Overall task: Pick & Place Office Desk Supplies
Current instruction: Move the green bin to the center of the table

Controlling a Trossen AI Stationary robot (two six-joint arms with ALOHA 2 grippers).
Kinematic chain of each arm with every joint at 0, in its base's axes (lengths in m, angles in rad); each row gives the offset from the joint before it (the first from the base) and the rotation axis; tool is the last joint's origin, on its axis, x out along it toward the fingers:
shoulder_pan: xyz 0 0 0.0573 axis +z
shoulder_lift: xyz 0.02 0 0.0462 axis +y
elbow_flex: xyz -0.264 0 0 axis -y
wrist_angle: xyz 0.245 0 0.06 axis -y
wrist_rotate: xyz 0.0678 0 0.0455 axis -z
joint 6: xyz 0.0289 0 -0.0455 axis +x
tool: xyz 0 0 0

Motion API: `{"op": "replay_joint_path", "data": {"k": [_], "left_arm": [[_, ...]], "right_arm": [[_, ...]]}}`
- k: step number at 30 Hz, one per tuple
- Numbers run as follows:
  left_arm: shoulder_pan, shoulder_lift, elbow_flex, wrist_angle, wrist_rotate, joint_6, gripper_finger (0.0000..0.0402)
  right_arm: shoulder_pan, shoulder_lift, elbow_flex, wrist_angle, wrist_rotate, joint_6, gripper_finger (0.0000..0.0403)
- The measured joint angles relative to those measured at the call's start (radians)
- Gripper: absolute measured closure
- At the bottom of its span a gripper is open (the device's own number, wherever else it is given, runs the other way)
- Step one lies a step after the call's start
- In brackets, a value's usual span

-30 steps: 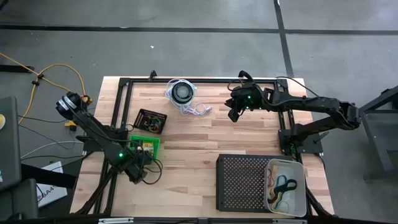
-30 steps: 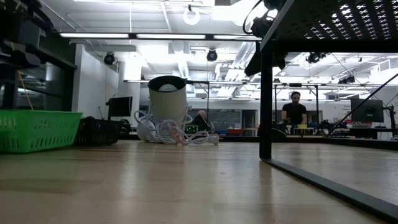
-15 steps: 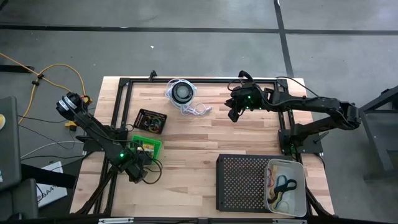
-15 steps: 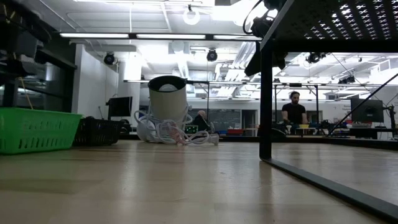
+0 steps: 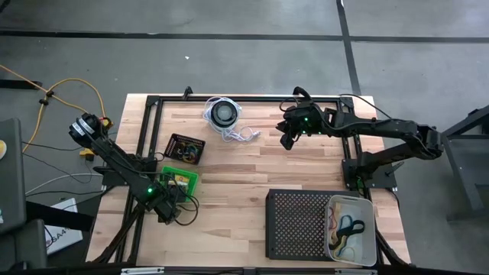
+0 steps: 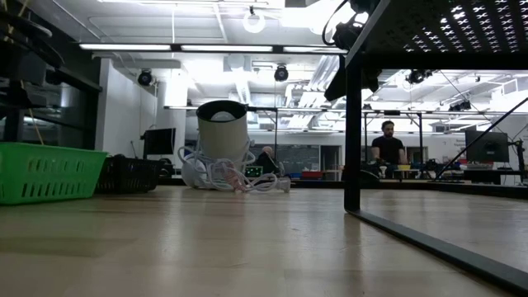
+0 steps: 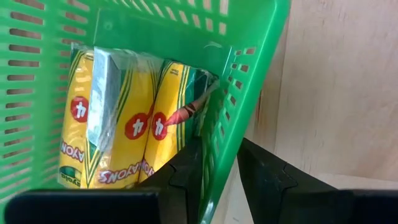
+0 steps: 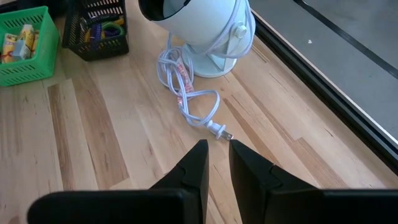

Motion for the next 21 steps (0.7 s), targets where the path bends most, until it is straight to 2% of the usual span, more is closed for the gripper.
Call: {"op": "replay_joint_path", "data": {"k": [6, 13, 21], "left_arm": [[0.000, 0.000, 0.000, 0.000, 0.000, 0.000, 0.0323], [0.000, 0.000, 0.000, 0.000, -0.004, -0.001, 0.0393], [0.003, 0.000, 0.000, 0.002, -0.008, -0.011, 0.0400]], "right_arm": [[0.000, 0.000, 0.000, 0.000, 0.000, 0.000, 0.0352], [0.000, 0.000, 0.000, 0.000, 0.000, 0.000, 0.0352], [0.000, 0.000, 0.000, 0.000, 0.000, 0.000, 0.0352]]}}
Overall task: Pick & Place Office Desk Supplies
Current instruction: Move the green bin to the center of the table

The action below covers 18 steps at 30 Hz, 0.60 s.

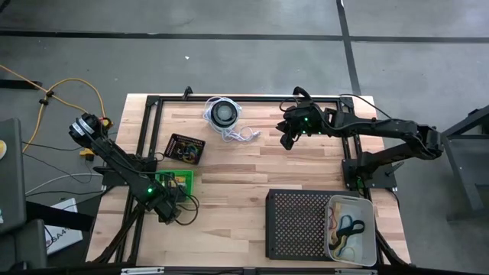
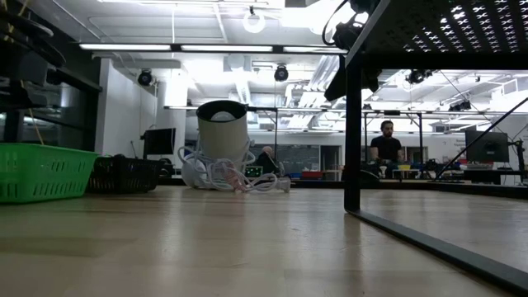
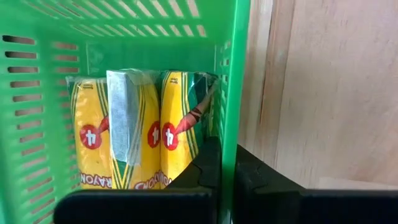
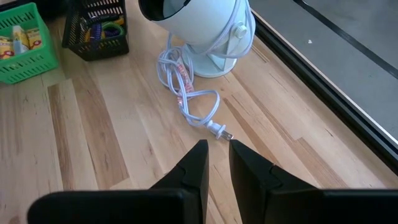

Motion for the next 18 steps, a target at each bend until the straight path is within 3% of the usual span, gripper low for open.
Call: {"op": "replay_joint_path", "data": {"k": [8, 18], "left_arm": [[0.088, 0.000, 0.097, -0.035, 0.074, 0.003, 0.0401], [0.200, 0.000, 0.412, -0.290, 0.083, 0.007, 0.0401]], "right_arm": [[0.000, 0.000, 0.000, 0.000, 0.000, 0.000, 0.0352], [0.000, 0.000, 0.000, 0.000, 0.000, 0.000, 0.0352]]}}
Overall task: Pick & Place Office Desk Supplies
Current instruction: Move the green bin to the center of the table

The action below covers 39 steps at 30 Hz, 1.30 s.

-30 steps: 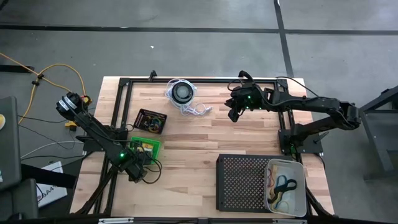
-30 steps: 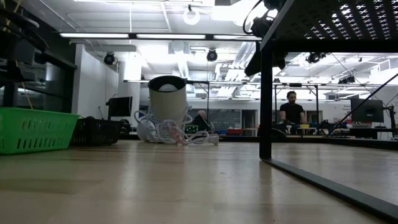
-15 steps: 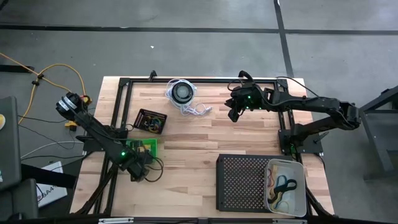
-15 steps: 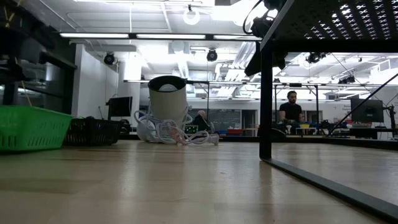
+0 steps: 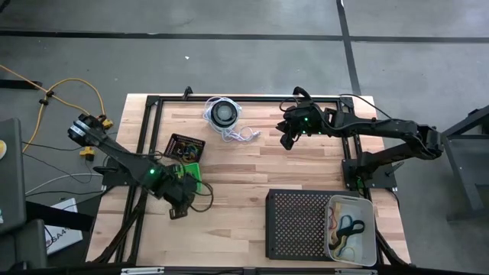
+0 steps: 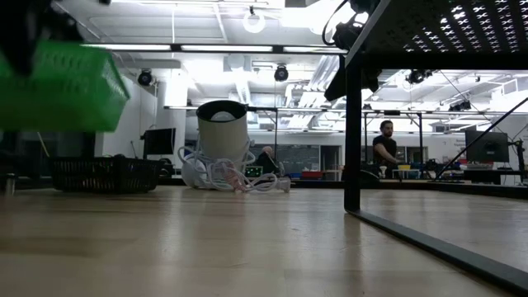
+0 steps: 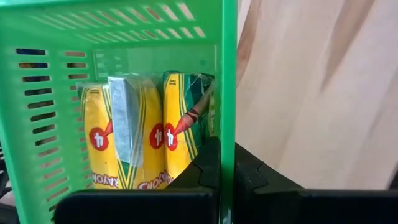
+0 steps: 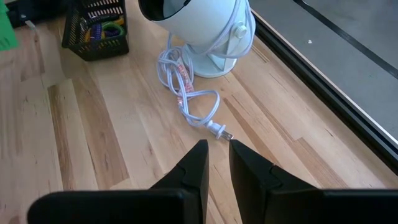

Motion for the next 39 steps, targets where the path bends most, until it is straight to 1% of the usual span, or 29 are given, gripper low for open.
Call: {"op": "replay_joint_path", "data": {"k": [3, 6, 16, 20, 24, 32, 35, 39], "left_arm": [[0.022, 0.000, 0.053, -0.023, 0.000, -0.001, 0.0401], [0.033, 0.000, 0.076, -0.027, 0.001, -0.007, 0.0401], [0.037, 0.000, 0.077, -0.027, 0.004, -0.060, 0.0401], [0.066, 0.000, 0.077, -0.005, 0.014, -0.060, 0.0401], [0.109, 0.013, 0.078, 0.037, 0.018, -0.004, 0.0402], [0.186, 0.092, 0.085, 0.118, 0.095, 0.117, 0.0401], [0.205, 0.135, 0.112, 0.119, 0.099, 0.159, 0.0401], [0.223, 0.207, 0.181, 0.119, 0.099, 0.235, 0.0401]], "right_arm": [[0.000, 0.000, 0.000, 0.000, 0.000, 0.000, 0.0352], [0.000, 0.000, 0.000, 0.000, 0.000, 0.000, 0.0352], [0.000, 0.000, 0.000, 0.000, 0.000, 0.000, 0.0352], [0.000, 0.000, 0.000, 0.000, 0.000, 0.000, 0.0352], [0.000, 0.000, 0.000, 0.000, 0.000, 0.000, 0.0352], [0.000, 0.000, 0.000, 0.000, 0.000, 0.000, 0.0352], [0.000, 0.000, 0.000, 0.000, 0.000, 0.000, 0.0352], [0.000, 0.000, 0.000, 0.000, 0.000, 0.000, 0.0352]]}}
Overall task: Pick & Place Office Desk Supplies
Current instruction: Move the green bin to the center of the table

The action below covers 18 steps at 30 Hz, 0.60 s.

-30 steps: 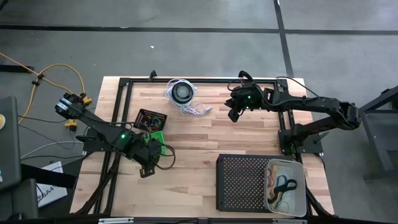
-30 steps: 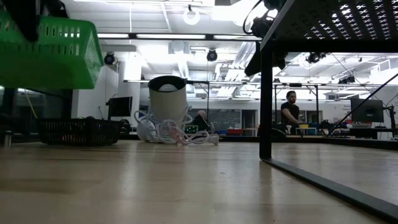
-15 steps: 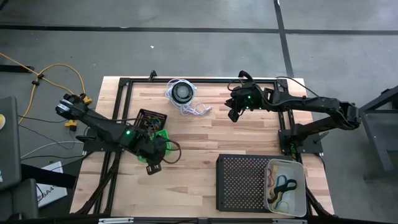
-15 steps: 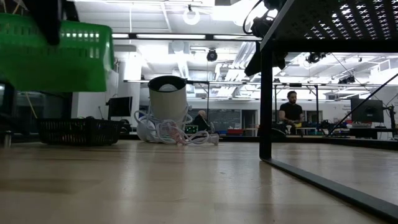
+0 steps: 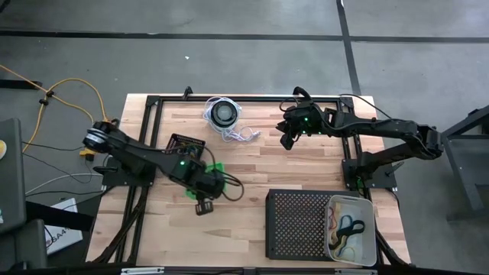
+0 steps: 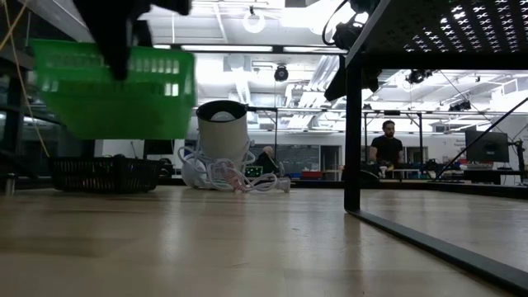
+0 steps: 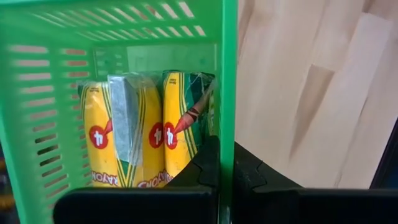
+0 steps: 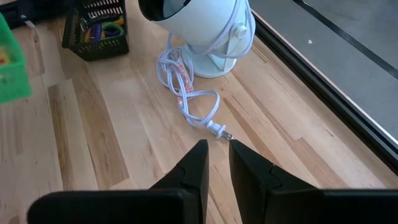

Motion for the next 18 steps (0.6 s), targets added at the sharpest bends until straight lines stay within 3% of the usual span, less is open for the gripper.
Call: {"op": "replay_joint_path", "data": {"k": [11, 18], "left_arm": [[0.016, 0.209, 0.281, -0.087, -0.051, 0.173, 0.0401], [0.016, 0.264, 0.328, -0.096, -0.057, 0.194, 0.0401]], "right_arm": [[0.000, 0.000, 0.000, 0.000, 0.000, 0.000, 0.0352], [0.000, 0.000, 0.000, 0.000, 0.000, 0.000, 0.0352]]}}
